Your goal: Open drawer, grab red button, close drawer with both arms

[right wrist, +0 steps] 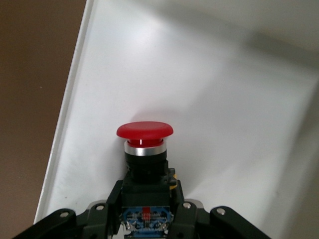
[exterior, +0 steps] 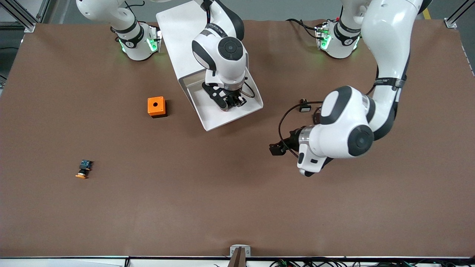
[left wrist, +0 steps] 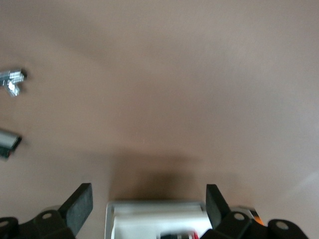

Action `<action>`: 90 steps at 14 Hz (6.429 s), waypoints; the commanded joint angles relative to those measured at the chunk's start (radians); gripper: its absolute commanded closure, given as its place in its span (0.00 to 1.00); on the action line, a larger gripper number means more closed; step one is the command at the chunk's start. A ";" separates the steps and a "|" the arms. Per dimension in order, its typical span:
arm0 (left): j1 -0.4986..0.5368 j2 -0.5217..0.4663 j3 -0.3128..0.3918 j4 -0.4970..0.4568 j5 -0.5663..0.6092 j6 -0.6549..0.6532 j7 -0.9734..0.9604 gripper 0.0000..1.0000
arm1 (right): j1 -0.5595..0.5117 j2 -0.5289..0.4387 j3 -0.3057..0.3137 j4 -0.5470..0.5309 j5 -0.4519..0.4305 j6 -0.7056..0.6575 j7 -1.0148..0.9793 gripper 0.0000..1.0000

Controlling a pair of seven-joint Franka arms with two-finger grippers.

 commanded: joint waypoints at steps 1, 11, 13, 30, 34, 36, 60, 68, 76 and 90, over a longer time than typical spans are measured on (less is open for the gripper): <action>-0.038 -0.074 0.002 -0.151 0.092 0.106 0.010 0.00 | 0.002 -0.012 -0.013 0.010 0.003 -0.016 -0.006 1.00; -0.123 -0.045 0.002 -0.231 0.293 0.206 -0.214 0.00 | -0.314 -0.069 -0.018 0.142 0.005 -0.286 -0.620 1.00; -0.146 -0.036 0.002 -0.228 0.293 0.206 -0.260 0.00 | -0.415 -0.086 -0.018 0.098 0.005 -0.279 -0.801 1.00; -0.270 -0.013 -0.045 -0.206 0.279 0.203 -0.314 0.00 | -0.941 -0.020 -0.016 -0.232 -0.058 0.288 -1.736 1.00; -0.308 -0.001 -0.045 -0.205 0.278 0.203 -0.314 0.00 | -0.964 0.011 -0.013 -0.252 -0.055 0.358 -1.763 1.00; -0.324 0.008 -0.045 -0.178 0.276 0.203 -0.314 0.00 | -0.964 0.029 -0.011 -0.249 -0.040 0.367 -1.766 1.00; -0.499 0.064 -0.044 -0.170 -0.021 0.205 -0.311 0.00 | -0.964 0.147 0.004 -0.192 0.051 0.408 -1.781 0.95; -0.358 0.018 -0.027 -0.165 -0.003 0.205 -0.312 0.00 | -0.957 0.154 0.004 -0.174 0.049 0.402 -1.781 0.00; -0.143 -0.015 -0.035 -0.153 0.003 0.209 -0.308 0.00 | -0.957 0.088 0.002 -0.053 0.048 0.134 -1.784 0.00; 0.021 -0.024 -0.044 -0.073 0.103 0.199 -0.239 0.00 | -0.948 -0.274 -0.011 0.119 -0.021 -0.470 -1.747 0.00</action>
